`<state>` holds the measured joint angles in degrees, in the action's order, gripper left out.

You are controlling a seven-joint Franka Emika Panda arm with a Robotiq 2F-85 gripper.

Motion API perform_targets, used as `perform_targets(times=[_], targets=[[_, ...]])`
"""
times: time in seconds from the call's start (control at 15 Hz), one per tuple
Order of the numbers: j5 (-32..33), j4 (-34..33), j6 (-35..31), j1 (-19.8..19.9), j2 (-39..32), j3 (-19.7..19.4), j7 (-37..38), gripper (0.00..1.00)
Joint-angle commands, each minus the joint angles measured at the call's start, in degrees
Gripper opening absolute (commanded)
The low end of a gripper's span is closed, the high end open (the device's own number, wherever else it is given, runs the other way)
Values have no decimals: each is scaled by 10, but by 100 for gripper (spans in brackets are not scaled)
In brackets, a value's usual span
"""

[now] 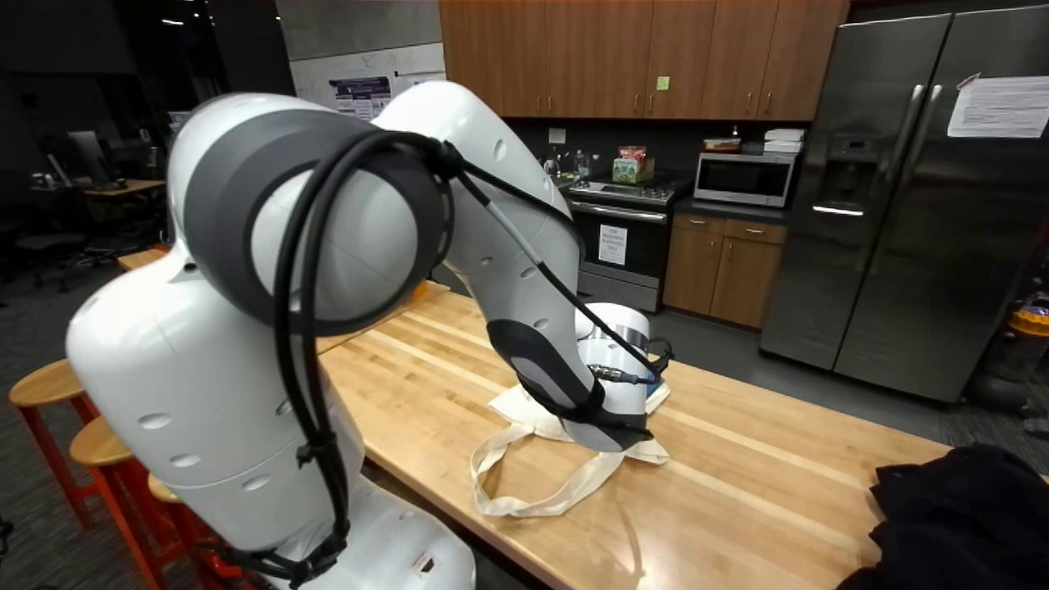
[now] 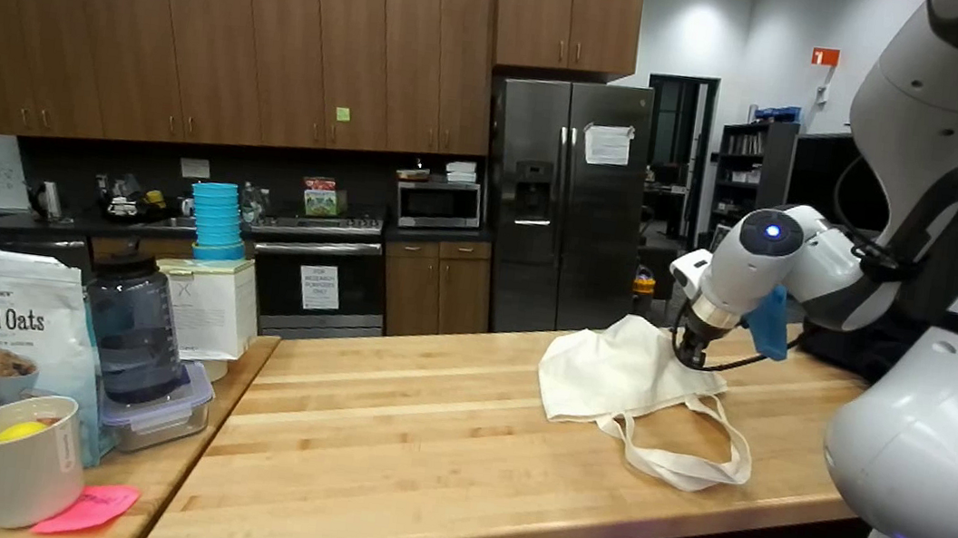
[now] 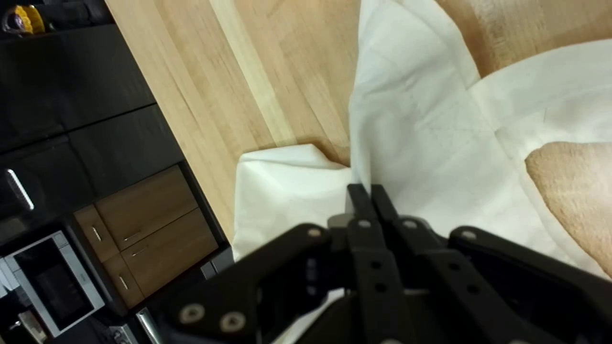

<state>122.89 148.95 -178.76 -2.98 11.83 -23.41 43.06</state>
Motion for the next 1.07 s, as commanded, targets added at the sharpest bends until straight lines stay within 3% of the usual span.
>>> perform_targets(times=[0.0,0.93,1.0], targets=[[40,2,3,-18,12,-17,37,1],[19,0,11,-16,0,-8,21,3],[19,0,11,-16,0,-8,22,28]])
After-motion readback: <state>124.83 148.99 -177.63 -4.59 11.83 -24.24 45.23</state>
